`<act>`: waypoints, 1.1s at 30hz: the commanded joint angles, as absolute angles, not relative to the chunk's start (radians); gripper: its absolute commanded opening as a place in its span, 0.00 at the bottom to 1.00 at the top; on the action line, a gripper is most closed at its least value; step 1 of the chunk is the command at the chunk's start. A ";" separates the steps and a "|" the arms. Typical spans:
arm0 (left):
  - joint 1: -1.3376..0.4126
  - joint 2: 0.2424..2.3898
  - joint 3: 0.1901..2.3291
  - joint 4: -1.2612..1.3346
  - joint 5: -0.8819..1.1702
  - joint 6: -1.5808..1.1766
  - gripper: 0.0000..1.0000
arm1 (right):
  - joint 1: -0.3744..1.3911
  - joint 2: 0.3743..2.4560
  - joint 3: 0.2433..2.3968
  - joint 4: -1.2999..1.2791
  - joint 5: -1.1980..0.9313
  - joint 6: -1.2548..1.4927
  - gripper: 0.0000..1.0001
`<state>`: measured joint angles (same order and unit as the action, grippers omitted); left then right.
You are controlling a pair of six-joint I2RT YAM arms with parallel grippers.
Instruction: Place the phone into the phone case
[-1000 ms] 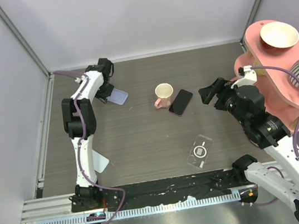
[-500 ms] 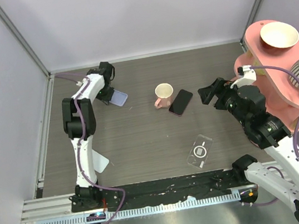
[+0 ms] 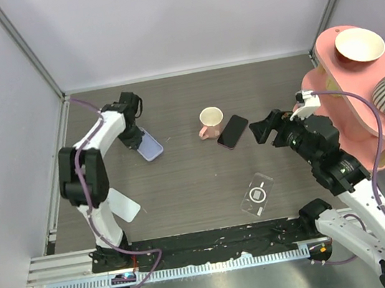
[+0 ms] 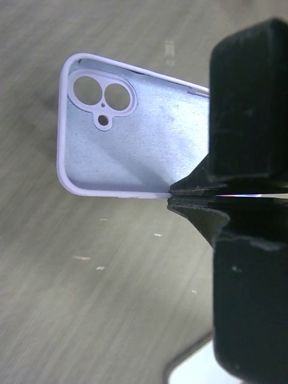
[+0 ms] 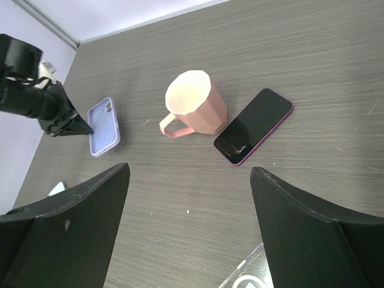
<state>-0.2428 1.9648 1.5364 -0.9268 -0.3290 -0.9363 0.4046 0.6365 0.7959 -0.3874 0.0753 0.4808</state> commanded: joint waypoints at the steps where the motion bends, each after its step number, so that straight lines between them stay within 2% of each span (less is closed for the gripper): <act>1: -0.279 1.720 1.312 -0.769 -0.157 -0.747 0.00 | 0.405 0.615 0.799 -0.302 0.012 0.422 0.88; 15: -0.411 1.530 1.068 -0.706 -0.089 -0.676 0.00 | 0.406 0.603 0.787 -0.302 -0.064 0.408 0.88; 20: -0.423 1.537 1.026 -0.670 -0.065 -0.690 0.00 | 0.407 0.598 0.784 -0.307 -0.072 0.405 0.88; 23: -0.433 1.539 0.980 -0.612 0.027 -0.699 0.00 | 0.407 0.600 0.781 -0.310 -0.063 0.405 0.88; 29: -0.483 1.572 0.951 -0.595 0.023 -0.686 0.01 | 0.407 0.603 0.785 -0.317 -0.060 0.400 0.88; 31: -0.495 1.586 0.954 -0.594 0.021 -0.678 0.05 | 0.407 0.600 0.788 -0.321 -0.057 0.399 0.88; 32: -0.497 1.586 0.956 -0.597 0.021 -0.677 0.19 | 0.407 0.598 0.788 -0.322 -0.057 0.399 0.88; 33: -0.500 1.586 0.962 -0.603 0.020 -0.676 0.26 | 0.407 0.597 0.788 -0.324 -0.057 0.397 0.88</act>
